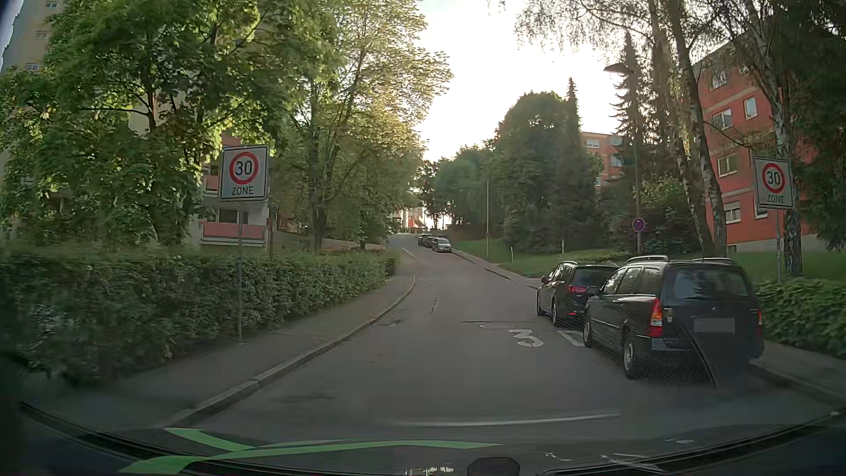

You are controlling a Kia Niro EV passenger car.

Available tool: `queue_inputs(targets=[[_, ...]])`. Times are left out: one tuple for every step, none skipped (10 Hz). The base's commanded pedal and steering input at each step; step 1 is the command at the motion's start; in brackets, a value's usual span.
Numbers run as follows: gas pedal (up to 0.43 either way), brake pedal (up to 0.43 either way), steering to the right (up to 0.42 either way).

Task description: Follow the waypoints while adhering to traffic rules and regulations

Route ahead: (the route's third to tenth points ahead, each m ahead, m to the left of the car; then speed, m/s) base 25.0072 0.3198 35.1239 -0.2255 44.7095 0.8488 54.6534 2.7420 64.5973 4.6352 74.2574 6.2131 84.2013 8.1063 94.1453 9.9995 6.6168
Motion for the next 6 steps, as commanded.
queue_inputs(targets=[[0.118, 0.000, 0.004], [0.118, 0.000, 0.004], [0.118, 0.000, 0.004], [0.118, 0.000, 0.005], [0.118, 0.000, 0.005], [0.118, 0.000, 0.004]])
